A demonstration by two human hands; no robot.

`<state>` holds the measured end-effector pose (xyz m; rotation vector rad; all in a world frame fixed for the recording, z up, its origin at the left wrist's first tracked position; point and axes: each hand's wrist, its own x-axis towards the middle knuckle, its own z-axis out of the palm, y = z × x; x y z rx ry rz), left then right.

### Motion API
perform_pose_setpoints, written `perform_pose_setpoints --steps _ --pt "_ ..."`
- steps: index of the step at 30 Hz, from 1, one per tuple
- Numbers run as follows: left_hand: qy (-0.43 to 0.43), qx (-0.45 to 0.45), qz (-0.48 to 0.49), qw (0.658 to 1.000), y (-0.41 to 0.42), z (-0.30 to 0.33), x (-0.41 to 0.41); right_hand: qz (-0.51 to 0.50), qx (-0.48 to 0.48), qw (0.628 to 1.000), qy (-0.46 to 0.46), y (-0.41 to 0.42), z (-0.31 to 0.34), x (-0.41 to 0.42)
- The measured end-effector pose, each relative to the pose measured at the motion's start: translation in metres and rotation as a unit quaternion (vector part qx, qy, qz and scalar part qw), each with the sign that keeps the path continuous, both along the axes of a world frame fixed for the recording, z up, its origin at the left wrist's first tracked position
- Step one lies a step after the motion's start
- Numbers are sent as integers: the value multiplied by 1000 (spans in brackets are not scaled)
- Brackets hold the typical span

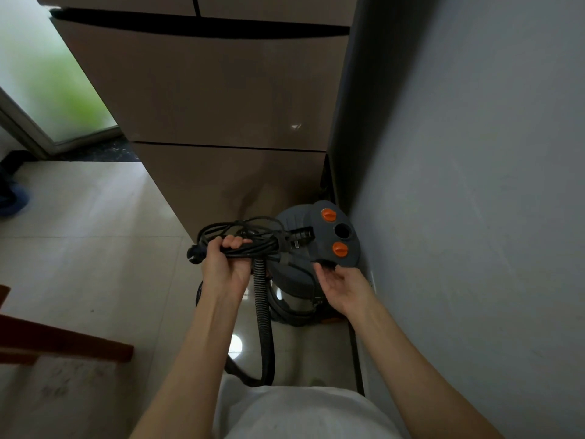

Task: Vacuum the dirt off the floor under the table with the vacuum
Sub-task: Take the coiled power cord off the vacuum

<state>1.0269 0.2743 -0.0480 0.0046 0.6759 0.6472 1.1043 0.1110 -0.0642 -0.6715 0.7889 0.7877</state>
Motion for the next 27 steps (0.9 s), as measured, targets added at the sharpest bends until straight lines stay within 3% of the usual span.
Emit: perform_pose_setpoints --steps 2,3,5,7,10,13,15,18,20,24,27 --pt "-12 -4 3 1000 0 4 0 114 -95 987 -58 1 -6 -2" --pt "-15 -6 6 1000 0 6 0 193 -175 960 -100 0 -10 -3" --pt "-18 -7 9 1000 1 9 -1 310 -331 866 -212 -5 -19 -3" --pt "-19 -8 5 1000 0 9 -3 324 -419 779 -336 -10 -23 -2" --pt "-20 -16 -7 1000 -5 10 -5 331 -350 738 -473 -6 -6 -6" --pt "-21 -21 -23 999 -13 11 -4 414 -230 719 -509 5 9 -15" --pt "-23 -21 -36 999 -16 11 -4 440 -187 728 -491 10 10 -20" --pt "-11 5 -67 998 -18 12 -8 402 -207 767 -455 13 9 -23" --pt "1 30 -86 996 -19 13 -10 363 -184 815 -412 13 11 -23" --pt "36 57 -83 994 -18 10 -12 197 11 956 -217 4 21 -12" --pt "66 66 -66 993 -10 0 -14 59 71 988 -124 -11 24 4"
